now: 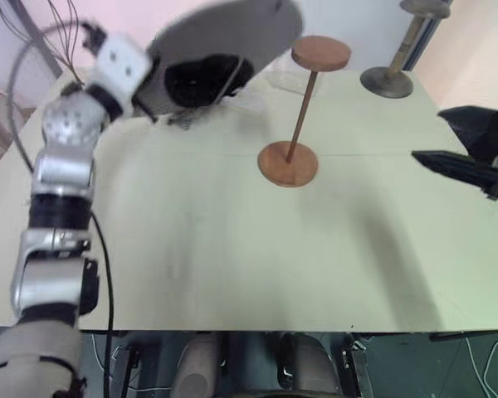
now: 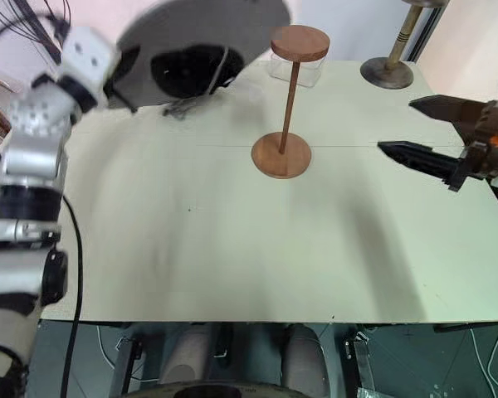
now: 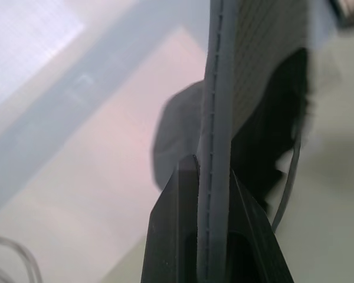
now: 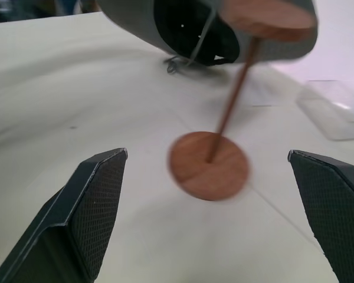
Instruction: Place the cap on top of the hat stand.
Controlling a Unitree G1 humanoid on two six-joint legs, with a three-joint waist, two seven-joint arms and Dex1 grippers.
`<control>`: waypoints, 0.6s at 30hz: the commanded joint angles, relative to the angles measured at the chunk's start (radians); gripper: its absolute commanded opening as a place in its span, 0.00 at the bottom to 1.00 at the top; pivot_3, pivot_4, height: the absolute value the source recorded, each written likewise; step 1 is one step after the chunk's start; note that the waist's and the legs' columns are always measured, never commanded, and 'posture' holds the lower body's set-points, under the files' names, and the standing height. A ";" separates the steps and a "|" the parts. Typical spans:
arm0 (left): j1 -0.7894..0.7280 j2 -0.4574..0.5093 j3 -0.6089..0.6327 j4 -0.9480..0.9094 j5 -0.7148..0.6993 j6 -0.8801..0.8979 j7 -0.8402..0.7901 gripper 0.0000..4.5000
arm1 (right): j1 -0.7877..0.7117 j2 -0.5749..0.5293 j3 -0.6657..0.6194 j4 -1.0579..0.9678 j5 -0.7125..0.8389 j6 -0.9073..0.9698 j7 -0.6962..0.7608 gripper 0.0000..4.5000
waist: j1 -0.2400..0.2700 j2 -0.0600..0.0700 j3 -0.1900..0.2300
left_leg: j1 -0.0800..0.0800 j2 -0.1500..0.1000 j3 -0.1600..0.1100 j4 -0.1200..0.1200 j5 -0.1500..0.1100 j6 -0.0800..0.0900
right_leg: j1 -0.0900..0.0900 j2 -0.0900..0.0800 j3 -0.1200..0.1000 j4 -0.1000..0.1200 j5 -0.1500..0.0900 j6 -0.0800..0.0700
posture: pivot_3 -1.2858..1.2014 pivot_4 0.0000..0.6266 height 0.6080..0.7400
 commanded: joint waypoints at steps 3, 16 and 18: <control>-0.339 -0.120 0.030 0.296 -0.045 0.038 0.068 0.01 | 0.000 -0.024 -0.104 -0.008 -0.003 -0.017 0.002 1.00 | 0.002 -0.003 0.002 | 0.000 0.000 0.000 0.000 0.000 0.000 | 0.001 0.000 0.000 0.000 0.000 0.000 | 0.52 0.24 1.00; -0.486 -0.277 -0.073 0.346 0.034 -0.390 0.031 0.01 | 0.161 -0.018 -0.348 -0.083 -0.023 0.070 0.000 1.00 | 0.004 -0.006 0.005 | -0.002 0.000 0.000 -0.001 0.000 0.001 | -0.001 -0.001 0.000 -0.002 0.000 0.001 | 0.52 0.24 1.00; -0.430 -0.266 -0.107 0.290 0.092 -0.484 0.076 0.01 | 0.188 -0.016 -0.389 -0.093 -0.030 0.086 -0.002 1.00 | 0.003 -0.006 0.004 | 0.000 0.000 0.000 -0.001 0.000 0.001 | 0.000 -0.001 0.000 -0.001 0.000 0.001 | 0.52 0.24 1.00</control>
